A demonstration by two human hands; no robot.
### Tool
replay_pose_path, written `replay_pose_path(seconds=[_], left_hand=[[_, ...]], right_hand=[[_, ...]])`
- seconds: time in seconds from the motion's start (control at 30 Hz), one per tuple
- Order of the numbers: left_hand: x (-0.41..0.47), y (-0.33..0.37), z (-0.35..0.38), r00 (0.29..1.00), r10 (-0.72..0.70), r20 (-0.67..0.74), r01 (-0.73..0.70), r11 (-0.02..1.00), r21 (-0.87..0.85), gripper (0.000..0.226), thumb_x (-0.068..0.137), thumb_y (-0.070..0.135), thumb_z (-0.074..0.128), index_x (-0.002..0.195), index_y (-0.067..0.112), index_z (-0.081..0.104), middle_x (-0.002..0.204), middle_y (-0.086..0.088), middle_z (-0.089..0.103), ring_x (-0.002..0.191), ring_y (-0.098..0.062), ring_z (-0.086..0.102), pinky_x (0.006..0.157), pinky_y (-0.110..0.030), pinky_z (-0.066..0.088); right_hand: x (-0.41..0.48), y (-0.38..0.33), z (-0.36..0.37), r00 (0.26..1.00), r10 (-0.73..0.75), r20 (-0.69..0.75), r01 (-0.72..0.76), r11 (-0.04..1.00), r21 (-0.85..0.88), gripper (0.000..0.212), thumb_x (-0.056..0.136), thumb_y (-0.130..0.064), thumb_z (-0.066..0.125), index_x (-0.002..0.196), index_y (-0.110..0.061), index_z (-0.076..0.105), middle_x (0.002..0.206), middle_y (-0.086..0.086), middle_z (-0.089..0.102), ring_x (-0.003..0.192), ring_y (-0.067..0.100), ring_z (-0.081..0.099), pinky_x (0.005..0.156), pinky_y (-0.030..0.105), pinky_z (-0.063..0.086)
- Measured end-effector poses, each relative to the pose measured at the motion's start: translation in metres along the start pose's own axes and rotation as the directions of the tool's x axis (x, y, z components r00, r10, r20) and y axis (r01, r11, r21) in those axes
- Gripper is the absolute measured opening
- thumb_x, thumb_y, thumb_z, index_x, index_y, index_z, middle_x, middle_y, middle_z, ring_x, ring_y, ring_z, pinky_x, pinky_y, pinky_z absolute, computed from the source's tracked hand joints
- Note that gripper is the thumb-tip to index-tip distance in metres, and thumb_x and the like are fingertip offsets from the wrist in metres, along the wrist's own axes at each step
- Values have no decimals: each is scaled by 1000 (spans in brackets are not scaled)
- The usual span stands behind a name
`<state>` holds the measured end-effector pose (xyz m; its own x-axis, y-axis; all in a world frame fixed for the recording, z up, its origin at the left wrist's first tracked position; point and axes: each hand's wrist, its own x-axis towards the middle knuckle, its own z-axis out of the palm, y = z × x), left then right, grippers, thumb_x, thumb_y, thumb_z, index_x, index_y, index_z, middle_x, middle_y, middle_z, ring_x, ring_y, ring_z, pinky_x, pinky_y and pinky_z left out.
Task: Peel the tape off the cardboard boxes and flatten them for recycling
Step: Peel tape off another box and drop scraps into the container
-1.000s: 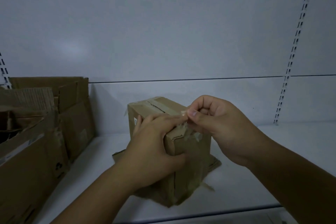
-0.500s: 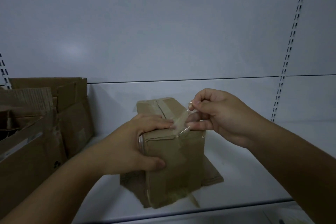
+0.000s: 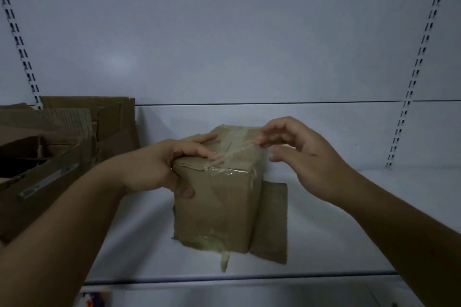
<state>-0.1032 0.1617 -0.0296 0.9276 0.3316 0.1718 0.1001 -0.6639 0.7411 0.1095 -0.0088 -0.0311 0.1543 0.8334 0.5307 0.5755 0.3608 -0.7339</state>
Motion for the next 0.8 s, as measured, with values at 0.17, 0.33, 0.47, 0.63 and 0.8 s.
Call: replay_pose_path(seconds=[0.17,0.33,0.47,0.63,0.8], left_hand=[[4,-6,8,993,-38,-109,28,995,-94,68,47,-3,70,98,42,72,143,25,37,124,13,40,85,-19,49],[12,-7,8,989,-68,-134,27,956,-291,68,34,-16,49,77,26,79,127,19,60,124,-5,50,78,-21,51],[20,-11,20,898,-176,-402,73,963,-259,78,60,-29,45,106,29,70,126,7,59,113,-14,54,69,-17,53],[6,-23,50,568,-1,-823,167,979,114,39,83,11,69,116,28,57,111,10,57,96,-2,55,80,-16,48],[-13,-21,77,465,272,-842,-54,959,279,26,75,40,72,92,30,55,98,15,57,91,-9,58,75,-16,48]], right_hand=[[9,6,3,969,-179,-172,134,961,-242,35,90,-3,56,113,-28,51,116,-12,57,100,-8,55,80,11,49],[25,11,0,975,-85,207,154,927,-343,32,82,-32,50,113,-43,52,129,-21,53,120,-5,45,101,17,35],[22,17,4,960,-23,280,171,839,-517,45,79,-55,40,120,-46,53,119,-36,45,107,-15,41,95,17,33],[27,11,13,968,54,245,127,737,-664,55,81,-62,53,133,-45,43,136,-29,44,119,-1,44,94,21,36],[35,14,12,975,119,189,43,730,-682,52,79,-58,59,128,-47,49,133,-28,48,116,1,46,84,21,33]])
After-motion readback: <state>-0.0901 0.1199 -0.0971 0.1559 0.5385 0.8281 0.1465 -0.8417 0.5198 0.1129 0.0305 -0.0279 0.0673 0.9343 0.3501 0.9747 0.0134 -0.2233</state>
